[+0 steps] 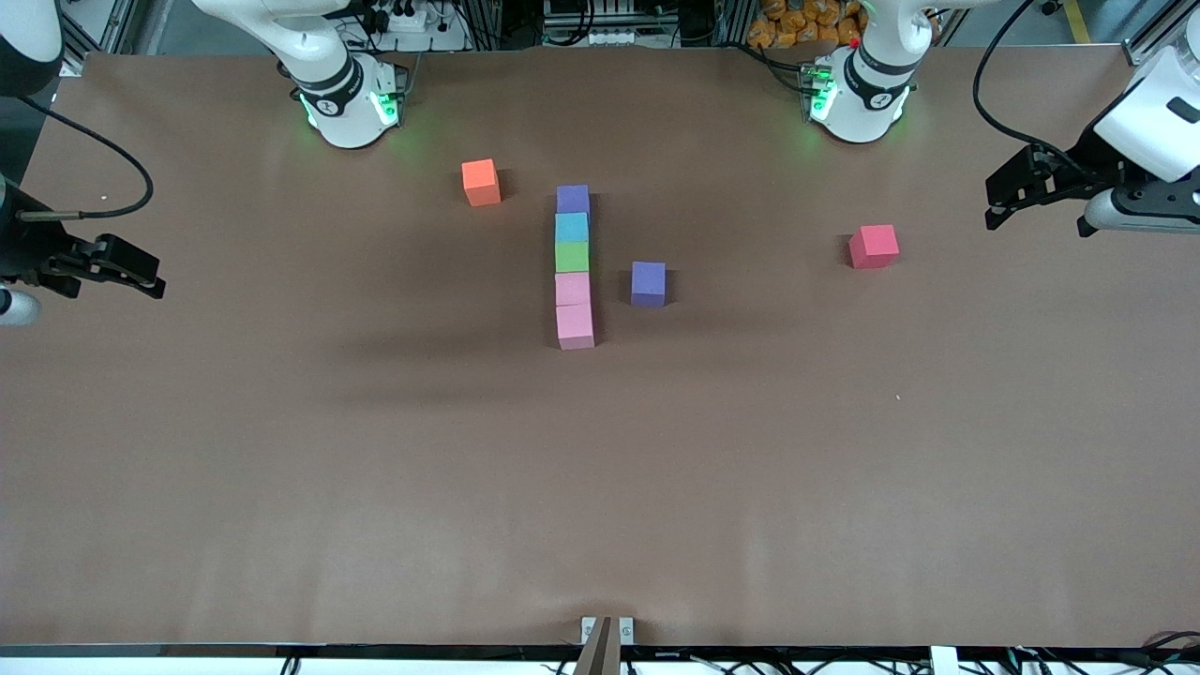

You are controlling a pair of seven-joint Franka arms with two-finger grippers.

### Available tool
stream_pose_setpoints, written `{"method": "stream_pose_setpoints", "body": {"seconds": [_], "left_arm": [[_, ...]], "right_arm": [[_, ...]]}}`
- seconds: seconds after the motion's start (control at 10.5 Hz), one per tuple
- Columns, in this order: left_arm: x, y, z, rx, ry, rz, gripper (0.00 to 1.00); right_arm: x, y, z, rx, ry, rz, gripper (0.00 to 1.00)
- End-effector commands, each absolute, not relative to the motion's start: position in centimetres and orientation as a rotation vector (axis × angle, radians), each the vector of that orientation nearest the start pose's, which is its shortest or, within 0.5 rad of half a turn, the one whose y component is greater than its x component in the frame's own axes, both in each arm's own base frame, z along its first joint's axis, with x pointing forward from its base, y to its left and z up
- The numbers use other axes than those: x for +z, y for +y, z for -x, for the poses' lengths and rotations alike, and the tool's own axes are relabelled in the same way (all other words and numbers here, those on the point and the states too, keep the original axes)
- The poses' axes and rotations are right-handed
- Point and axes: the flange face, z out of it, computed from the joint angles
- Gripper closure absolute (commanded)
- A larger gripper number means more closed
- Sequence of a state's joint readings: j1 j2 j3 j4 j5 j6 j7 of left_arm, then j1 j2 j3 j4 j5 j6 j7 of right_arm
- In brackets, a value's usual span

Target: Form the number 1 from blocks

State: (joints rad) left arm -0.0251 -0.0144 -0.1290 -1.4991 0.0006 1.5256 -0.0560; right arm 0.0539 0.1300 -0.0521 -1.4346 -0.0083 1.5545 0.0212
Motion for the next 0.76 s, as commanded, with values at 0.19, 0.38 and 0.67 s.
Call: {"method": "stream_pose_setpoints", "body": {"seconds": [0.19,0.38,0.67], "left_arm": [[66.7,-8.3,-53.8,-0.052,0.181,3.162,0.00],[66.7,-8.3,-53.8,-0.052,0.181,3.162,0.00],[66.7,-8.2,-53.8,-0.052,0.178,3.162,0.00]], "right_arm": [[61.7,-0.9,-58.4,0.012,0.043,3.150,0.00],[62.0,-1.0,-57.3,-0.019,0.046,3.148,0.00],[60.9,-1.3,-57.2,0.031,0.048,3.151,0.00]]}}
